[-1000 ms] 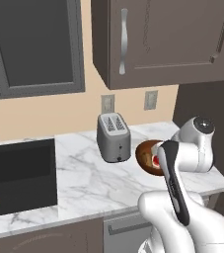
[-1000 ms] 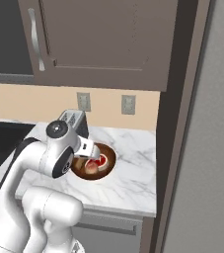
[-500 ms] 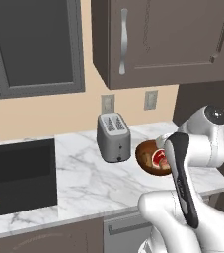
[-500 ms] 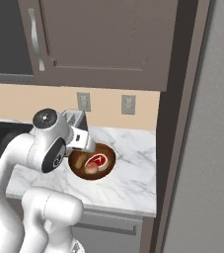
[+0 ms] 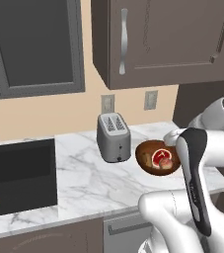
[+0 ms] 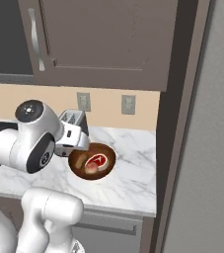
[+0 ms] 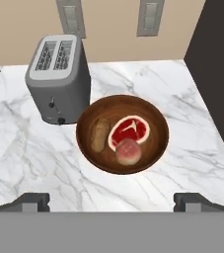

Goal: Take the steak, potato, and peach from the freezer and place them in the bowl on the counter.

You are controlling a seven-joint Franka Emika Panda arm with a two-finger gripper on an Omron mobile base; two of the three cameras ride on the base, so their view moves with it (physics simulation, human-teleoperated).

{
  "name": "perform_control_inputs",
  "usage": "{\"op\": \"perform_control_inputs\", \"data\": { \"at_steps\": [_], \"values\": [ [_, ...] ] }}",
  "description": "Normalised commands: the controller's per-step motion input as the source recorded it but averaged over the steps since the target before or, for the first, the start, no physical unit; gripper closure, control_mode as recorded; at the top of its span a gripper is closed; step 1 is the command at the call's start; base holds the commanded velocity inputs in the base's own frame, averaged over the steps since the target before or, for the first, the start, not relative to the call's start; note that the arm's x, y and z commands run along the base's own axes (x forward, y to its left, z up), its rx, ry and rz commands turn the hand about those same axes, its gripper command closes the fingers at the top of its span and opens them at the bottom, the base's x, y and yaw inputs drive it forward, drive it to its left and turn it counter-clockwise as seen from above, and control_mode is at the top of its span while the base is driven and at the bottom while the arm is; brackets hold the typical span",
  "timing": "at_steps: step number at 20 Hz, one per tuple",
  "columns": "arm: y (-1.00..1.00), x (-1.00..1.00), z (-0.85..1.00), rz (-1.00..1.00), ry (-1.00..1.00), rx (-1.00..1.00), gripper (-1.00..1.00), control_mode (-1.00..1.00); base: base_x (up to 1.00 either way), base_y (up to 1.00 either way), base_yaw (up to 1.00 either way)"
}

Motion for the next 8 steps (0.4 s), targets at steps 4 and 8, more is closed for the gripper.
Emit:
{"op": "perform_control_inputs", "data": {
  "at_steps": [4,8],
  "values": [
    [0.13,-0.34,0.35,0.0,-0.01,0.0,-1.0,-1.0,0.0,0.0,0.0],
    [0.36,-0.25,0.39,0.0,0.0,0.0,-1.0,-1.0,0.0,0.0,0.0]
  ]
}}
